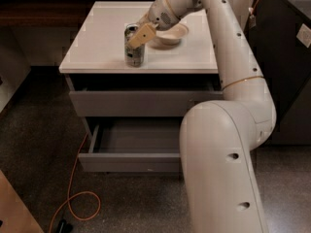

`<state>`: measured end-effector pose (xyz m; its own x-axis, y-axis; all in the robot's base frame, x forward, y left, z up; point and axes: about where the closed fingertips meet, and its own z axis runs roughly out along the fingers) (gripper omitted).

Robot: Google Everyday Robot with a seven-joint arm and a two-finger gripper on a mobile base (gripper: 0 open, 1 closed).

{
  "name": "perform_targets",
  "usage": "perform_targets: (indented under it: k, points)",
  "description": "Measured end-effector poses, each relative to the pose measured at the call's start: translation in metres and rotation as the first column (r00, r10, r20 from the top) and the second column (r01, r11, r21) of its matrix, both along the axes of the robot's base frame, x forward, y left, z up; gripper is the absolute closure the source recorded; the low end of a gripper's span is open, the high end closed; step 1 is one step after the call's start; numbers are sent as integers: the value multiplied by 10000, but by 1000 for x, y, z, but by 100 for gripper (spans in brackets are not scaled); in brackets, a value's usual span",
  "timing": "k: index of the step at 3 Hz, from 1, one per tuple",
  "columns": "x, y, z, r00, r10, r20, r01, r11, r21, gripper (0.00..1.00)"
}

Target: Pick 7up can from middle drawer and place on counter

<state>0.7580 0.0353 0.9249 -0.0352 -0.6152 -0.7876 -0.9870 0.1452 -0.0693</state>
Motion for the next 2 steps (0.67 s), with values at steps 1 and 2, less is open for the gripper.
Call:
perform_targets:
  k: [1,2]
  points:
    - [3,3,0,10000,-45,54,45,10000,61,36]
    - [6,7,-2,10000,-61,70,61,9999,116,13]
